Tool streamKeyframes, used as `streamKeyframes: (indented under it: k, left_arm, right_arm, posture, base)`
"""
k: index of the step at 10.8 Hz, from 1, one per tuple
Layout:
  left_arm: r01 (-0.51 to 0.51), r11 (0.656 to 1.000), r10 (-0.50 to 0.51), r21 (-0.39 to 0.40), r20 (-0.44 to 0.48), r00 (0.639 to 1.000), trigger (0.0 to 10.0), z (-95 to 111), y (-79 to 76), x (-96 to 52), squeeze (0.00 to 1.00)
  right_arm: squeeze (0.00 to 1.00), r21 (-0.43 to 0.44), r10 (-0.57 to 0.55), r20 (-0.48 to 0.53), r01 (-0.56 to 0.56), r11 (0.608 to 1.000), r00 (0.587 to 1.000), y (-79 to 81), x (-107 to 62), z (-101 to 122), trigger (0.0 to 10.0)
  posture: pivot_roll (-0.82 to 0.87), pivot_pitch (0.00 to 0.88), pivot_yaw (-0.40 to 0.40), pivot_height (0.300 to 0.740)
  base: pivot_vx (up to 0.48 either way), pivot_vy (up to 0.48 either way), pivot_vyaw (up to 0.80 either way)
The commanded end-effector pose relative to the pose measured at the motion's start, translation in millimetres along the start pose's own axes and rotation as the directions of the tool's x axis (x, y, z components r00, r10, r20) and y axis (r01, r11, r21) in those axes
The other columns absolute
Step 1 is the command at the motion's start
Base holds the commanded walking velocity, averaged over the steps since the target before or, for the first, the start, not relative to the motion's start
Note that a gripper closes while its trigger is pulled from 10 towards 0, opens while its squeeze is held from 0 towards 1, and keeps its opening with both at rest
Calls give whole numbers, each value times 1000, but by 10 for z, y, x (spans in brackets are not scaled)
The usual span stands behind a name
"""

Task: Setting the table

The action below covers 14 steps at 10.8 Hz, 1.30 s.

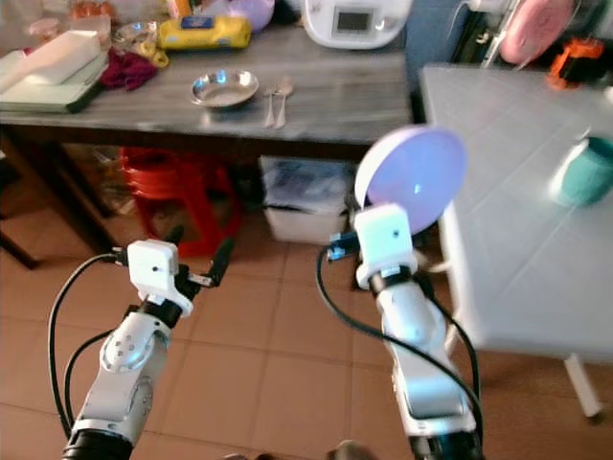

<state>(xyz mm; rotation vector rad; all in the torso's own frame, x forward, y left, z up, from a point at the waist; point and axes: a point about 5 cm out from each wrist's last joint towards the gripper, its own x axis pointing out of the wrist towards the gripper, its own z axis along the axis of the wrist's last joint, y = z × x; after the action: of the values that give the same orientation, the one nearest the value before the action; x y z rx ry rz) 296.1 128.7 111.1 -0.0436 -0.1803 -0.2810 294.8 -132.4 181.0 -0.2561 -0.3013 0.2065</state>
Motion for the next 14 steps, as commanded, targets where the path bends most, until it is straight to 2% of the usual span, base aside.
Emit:
streamKeyframes:
  k: [1,5,9,10,14]
  left_arm:
    - [11,1000,-11,8,-10,1000,10000,-24,-35,-5,0]
    - [10,1000,-10,8,-9,1000,10000,-24,-37,5,0]
    - [11,1000,-11,5,-11,1000,10000,-31,-59,15,0]
    - [10,1000,-10,10,-4,1000,10000,-26,-61,13,0]
    - [9,999,-9,36,0,1000,10000,-12,-53,27,0]
  right_arm:
    - [0,1,-17,2,17,1000,1000,-23,-25,11,10000]
    - [0,1,-15,2,15,1000,1000,-20,-20,9,10000]
    - [0,-11,-10,3,10,1000,1000,-19,-33,4,10000]
    - [0,-26,2,5,-2,1000,1000,-7,-31,8,10000]
    - [0,-36,12,16,-11,999,1000,5,-17,26,10000]
  posture:
    - [-148,140,66,740]
    - [-147,141,66,740]
    - [-148,141,64,740]
    - [-148,141,64,740]
    - [-145,137,65,740]
  base:
    - [0,480,-800]
    - [0,480,-483]
    - [0,463,0]
    - [0,0,0]
    - [0,0,680]
